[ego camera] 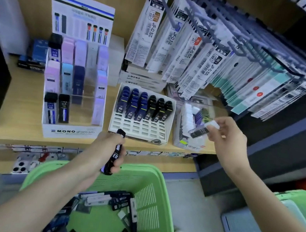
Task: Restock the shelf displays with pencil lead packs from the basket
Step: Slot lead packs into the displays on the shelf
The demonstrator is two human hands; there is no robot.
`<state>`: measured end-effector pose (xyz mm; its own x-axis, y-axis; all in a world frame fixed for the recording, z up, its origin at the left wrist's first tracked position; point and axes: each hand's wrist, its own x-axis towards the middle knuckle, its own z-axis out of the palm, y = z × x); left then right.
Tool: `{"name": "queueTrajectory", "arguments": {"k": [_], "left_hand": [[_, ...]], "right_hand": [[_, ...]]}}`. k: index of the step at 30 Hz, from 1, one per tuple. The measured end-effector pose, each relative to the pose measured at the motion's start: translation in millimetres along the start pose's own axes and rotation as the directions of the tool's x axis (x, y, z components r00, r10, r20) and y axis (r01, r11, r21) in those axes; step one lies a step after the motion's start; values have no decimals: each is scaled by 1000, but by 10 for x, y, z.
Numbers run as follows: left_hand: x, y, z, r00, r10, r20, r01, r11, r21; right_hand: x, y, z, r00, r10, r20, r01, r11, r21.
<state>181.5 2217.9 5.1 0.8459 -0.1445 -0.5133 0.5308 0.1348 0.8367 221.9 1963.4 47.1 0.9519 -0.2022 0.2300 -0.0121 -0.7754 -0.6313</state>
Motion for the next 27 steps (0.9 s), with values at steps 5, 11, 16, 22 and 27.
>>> {"name": "queueTrajectory", "arguments": {"k": [5,11,16,22,27], "left_hand": [[85,-33,115,1000,-15,-11,15,1000,-16],[185,-70,194,1000,-24,-4,24,1000,12],[217,-79,232,999,-31,-9,31,1000,2],[254,-99,263,1000,-13,14,13,1000,-11],[257,-128,256,999,18,44,-18,1000,3]], "right_hand": [[78,181,105,995,-80,57,84,993,-77],[161,345,270,979,-123,163,147,978,-147],[230,434,359,981,-107,160,131,980,-152],[203,497,440,975,-190,116,209,961,-183],[179,527,480,980,-185,76,196,967,-165]]}}
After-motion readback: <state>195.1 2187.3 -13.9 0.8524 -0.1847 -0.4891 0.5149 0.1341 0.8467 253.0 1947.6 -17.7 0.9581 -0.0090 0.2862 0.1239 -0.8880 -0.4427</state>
